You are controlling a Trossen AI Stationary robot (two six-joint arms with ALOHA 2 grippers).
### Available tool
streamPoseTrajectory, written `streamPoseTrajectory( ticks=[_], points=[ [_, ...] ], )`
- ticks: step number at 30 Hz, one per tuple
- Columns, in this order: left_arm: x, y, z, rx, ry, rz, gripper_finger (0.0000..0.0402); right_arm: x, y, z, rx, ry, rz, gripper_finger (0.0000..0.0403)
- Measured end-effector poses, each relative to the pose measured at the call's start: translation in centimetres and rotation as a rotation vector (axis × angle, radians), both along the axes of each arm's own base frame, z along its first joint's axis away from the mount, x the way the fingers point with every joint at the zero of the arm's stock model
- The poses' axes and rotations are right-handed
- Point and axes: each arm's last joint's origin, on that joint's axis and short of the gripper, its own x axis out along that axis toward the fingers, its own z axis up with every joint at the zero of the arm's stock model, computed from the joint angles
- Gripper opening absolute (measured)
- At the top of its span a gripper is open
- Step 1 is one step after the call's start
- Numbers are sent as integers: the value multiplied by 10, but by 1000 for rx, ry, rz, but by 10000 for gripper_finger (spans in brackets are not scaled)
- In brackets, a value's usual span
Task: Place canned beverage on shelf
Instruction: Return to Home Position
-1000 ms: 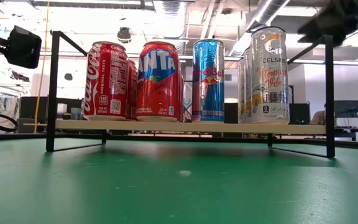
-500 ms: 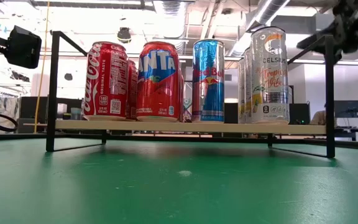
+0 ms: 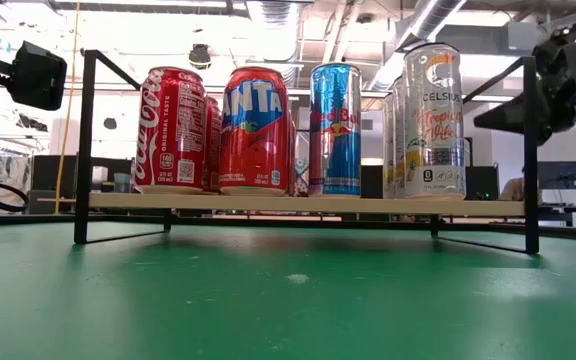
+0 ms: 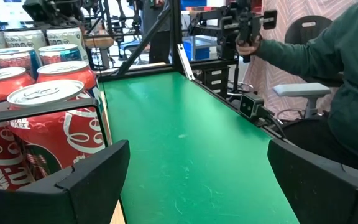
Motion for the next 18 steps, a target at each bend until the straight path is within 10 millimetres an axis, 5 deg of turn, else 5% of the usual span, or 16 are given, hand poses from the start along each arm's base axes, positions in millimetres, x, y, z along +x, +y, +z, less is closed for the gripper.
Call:
streamPoseTrajectory(
  ticks=[11,18],
  points=[
    [0,0,0,0,0,0,368,-1,4,-8,2,124,146,18],
    [0,0,0,0,0,0,368,0,4,-8,1,132,139,59]
  ],
)
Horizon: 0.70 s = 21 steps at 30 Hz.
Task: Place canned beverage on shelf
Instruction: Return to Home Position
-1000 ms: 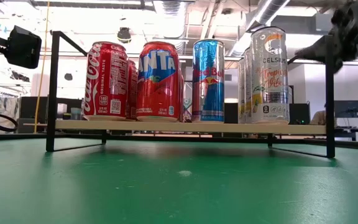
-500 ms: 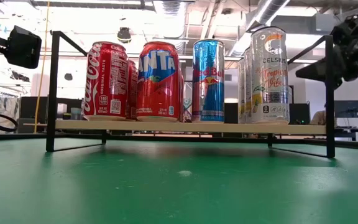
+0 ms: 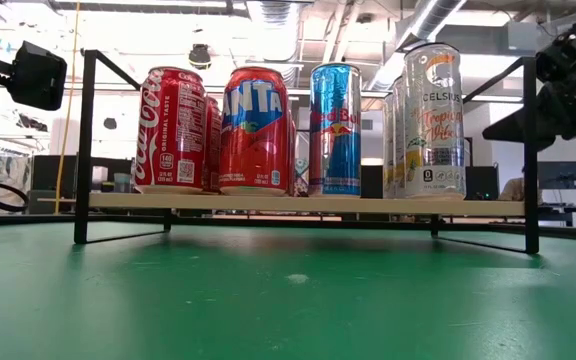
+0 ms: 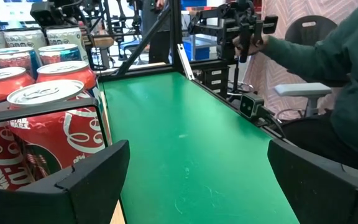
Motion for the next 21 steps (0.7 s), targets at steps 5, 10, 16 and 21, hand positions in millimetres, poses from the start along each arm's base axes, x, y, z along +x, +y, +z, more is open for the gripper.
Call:
streamPoseTrajectory(
  ticks=[5,10,16,21],
  points=[
    [0,0,0,0,0,0,368,0,0,0,-1,2,0,65],
    [0,0,0,0,0,0,368,0,0,0,-2,-2,1,66],
    [0,0,0,0,0,0,368,0,0,0,-1,-3,1,67],
    [0,0,0,0,0,0,368,0,0,0,-1,-4,0,67]
  ],
)
